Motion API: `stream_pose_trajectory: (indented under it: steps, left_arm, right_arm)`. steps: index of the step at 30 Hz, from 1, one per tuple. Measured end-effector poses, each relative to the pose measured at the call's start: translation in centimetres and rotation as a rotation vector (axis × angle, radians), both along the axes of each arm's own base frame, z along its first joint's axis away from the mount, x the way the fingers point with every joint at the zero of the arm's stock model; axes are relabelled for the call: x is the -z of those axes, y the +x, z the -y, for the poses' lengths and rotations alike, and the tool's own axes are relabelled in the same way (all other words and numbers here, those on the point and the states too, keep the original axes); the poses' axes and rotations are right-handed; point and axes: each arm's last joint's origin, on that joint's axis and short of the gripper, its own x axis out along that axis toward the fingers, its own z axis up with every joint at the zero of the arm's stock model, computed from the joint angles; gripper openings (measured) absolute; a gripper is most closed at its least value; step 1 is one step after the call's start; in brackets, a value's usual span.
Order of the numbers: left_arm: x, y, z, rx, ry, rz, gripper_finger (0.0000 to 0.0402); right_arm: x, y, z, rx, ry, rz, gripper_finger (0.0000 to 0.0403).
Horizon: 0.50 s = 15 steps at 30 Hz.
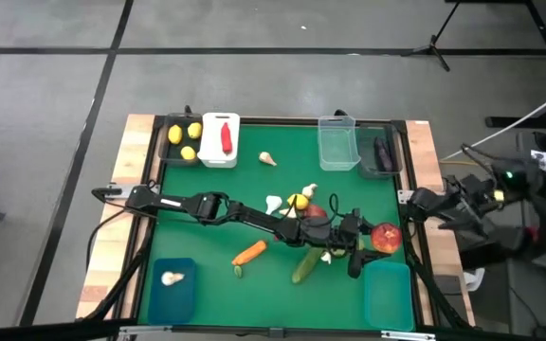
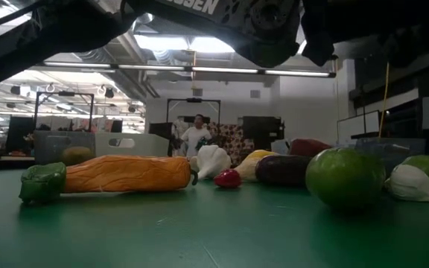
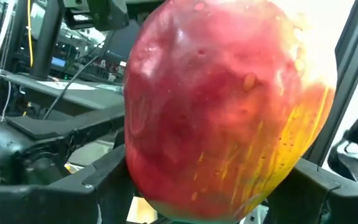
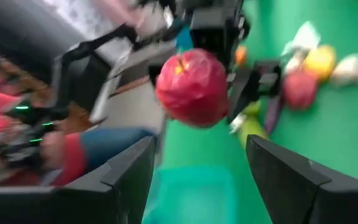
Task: Sort produce into baskets
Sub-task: Put the apple into the green bin
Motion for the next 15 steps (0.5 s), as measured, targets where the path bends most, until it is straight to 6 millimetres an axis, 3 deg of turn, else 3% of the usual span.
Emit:
stream_pose_trajectory:
  steps: [4,7,12,15]
  left_arm:
    - [0.1,0.0,0.0,0.003,-0.006,-0.014,0.0287]
    - [0.1,0.0,0.0,0.002,-0.006,-0.013,0.0287]
    - [0.1,0.0,0.1,0.018,-0.011,-0.014,0.0287]
    - [0.1,0.1,-0.3,0.015,-0.011,-0.013,0.0287]
  right_arm:
    - [-0.8,2.1,1.8,-0.052,0.093,-0.113,0.0253]
    - [0.1,2.8,2.1,0.012,0.044,-0.113,0.0253]
    - [2.9,1.0,0.1,0.226,-0.072,0.029,0.0253]
    - [3.1,1.0,-0.9,0.238,-0.066,0.117,0.0253]
